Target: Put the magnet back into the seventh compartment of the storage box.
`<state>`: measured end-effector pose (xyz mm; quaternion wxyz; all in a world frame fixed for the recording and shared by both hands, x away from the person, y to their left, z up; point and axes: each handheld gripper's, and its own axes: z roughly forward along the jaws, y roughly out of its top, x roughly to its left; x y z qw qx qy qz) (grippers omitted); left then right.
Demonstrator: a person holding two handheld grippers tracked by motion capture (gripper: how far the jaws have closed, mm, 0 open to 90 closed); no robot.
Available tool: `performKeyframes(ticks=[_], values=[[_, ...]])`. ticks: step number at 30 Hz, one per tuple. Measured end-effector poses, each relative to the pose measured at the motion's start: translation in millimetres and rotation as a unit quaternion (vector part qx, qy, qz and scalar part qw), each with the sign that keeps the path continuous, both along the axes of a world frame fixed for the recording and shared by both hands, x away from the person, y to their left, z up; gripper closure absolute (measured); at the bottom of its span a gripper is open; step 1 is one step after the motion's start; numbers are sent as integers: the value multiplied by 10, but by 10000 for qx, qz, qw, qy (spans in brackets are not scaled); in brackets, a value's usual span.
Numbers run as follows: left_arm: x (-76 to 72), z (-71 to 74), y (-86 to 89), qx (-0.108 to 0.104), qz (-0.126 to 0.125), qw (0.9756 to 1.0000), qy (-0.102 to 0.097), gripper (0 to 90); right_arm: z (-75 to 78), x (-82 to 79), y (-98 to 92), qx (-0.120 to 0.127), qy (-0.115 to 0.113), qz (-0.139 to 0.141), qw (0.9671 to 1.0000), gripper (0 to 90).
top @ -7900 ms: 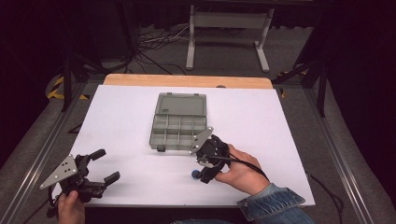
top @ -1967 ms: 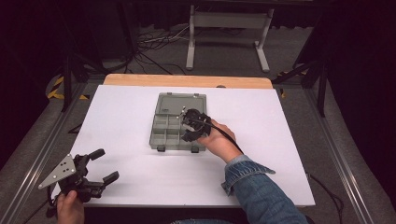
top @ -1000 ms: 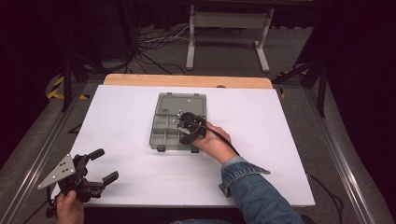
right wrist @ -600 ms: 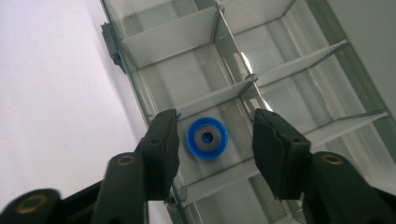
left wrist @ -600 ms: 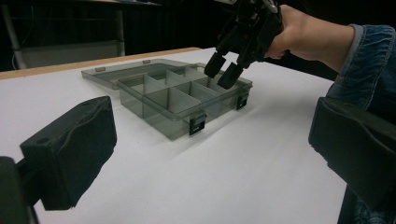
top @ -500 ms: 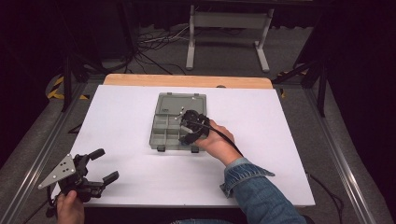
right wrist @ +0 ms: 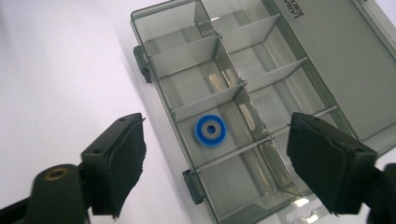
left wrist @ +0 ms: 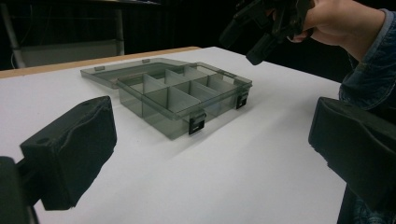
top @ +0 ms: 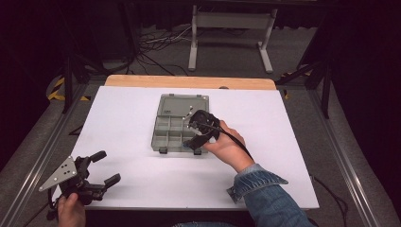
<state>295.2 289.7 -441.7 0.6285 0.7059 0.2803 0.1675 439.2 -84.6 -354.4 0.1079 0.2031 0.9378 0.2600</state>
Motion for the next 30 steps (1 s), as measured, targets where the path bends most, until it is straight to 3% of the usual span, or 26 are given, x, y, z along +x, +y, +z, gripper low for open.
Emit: performKeyframes(ticks=[16, 26, 30], values=[[-1, 3, 1, 17, -1, 10000, 13, 18, 299, -286, -410, 797, -451, -133, 9957, 93], [0, 3, -5, 18, -7, 10000, 11, 18, 341, -447, -719, 1163, -646, -228, 9908, 79], [1, 1, -5, 22, -9, 10000, 11, 18, 316, -542, -877, 1452, -754, -265, 9862, 73]])
